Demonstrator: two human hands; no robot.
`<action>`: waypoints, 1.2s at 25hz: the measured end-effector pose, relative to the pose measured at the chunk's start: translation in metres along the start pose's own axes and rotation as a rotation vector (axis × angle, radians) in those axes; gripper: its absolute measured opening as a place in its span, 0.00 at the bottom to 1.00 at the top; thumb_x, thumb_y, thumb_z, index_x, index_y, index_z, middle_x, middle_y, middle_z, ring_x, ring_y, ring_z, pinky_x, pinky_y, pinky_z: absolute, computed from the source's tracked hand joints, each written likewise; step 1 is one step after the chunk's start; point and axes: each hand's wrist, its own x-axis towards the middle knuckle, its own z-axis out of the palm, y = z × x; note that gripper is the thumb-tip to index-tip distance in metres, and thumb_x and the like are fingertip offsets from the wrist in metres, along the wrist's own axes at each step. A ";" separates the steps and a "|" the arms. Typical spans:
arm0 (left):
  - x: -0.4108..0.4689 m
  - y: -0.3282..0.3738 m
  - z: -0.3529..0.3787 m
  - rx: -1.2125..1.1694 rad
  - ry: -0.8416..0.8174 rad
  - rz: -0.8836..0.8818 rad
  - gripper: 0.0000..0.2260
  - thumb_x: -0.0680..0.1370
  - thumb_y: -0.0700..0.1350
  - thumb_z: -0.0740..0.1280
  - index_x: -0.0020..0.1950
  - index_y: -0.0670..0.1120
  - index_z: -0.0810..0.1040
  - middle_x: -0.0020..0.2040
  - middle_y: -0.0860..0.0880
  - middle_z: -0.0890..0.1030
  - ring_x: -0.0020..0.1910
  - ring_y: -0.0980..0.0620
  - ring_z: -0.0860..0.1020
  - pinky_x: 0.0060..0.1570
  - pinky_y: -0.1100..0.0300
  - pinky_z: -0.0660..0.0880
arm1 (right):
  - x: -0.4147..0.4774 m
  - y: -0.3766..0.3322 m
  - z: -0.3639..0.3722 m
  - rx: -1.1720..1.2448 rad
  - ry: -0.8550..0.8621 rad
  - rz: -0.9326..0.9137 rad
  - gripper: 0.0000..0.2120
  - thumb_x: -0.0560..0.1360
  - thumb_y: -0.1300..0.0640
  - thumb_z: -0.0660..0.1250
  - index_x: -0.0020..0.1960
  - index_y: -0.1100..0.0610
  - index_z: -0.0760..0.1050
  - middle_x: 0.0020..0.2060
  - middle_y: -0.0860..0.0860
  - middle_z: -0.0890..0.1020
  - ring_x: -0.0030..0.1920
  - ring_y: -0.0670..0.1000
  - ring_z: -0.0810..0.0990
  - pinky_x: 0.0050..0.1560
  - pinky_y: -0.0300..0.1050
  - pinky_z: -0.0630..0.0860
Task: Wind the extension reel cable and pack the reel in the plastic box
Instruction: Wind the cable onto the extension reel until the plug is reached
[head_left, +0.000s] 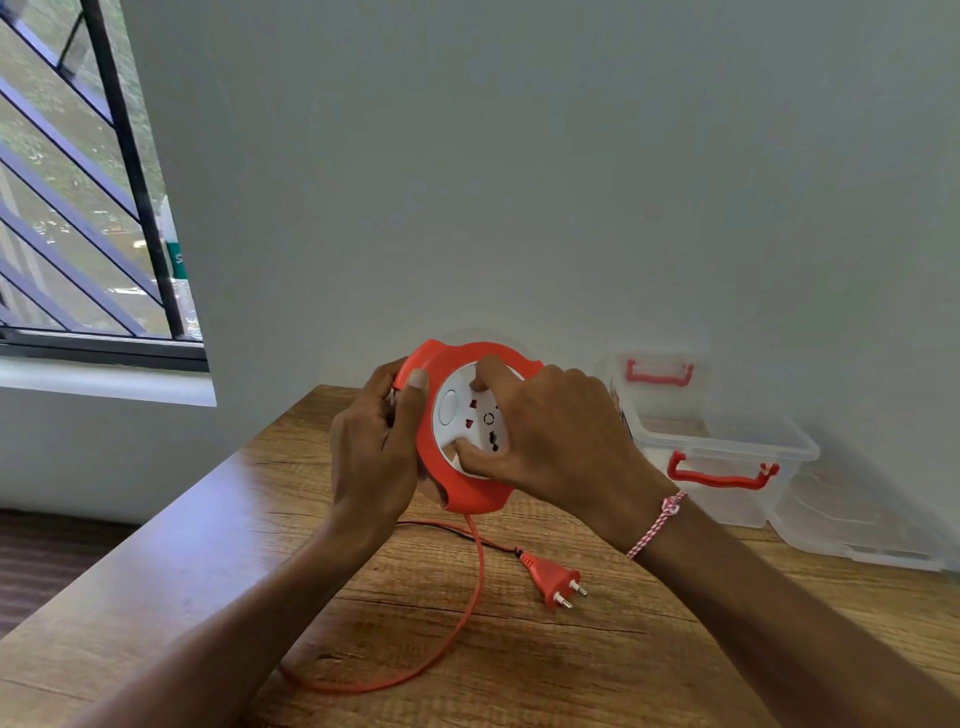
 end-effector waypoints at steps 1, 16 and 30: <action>-0.001 0.001 0.000 0.000 -0.009 0.003 0.13 0.82 0.60 0.58 0.62 0.59 0.77 0.45 0.56 0.85 0.41 0.53 0.85 0.37 0.47 0.84 | 0.000 -0.001 0.000 0.053 -0.016 0.056 0.32 0.68 0.31 0.71 0.61 0.54 0.76 0.44 0.51 0.86 0.37 0.52 0.84 0.34 0.39 0.74; 0.003 -0.001 0.001 -0.085 0.075 -0.123 0.12 0.83 0.57 0.59 0.62 0.56 0.76 0.46 0.56 0.86 0.42 0.55 0.87 0.38 0.56 0.85 | 0.009 0.009 -0.011 0.258 -0.144 0.304 0.24 0.72 0.33 0.70 0.59 0.47 0.73 0.42 0.46 0.85 0.38 0.49 0.84 0.41 0.46 0.82; 0.000 0.003 0.000 -0.043 0.025 -0.028 0.15 0.83 0.61 0.58 0.64 0.57 0.76 0.43 0.58 0.85 0.41 0.57 0.86 0.37 0.58 0.85 | 0.004 0.010 -0.004 -0.093 -0.021 -0.111 0.30 0.71 0.33 0.69 0.66 0.49 0.76 0.43 0.53 0.87 0.34 0.54 0.83 0.35 0.42 0.74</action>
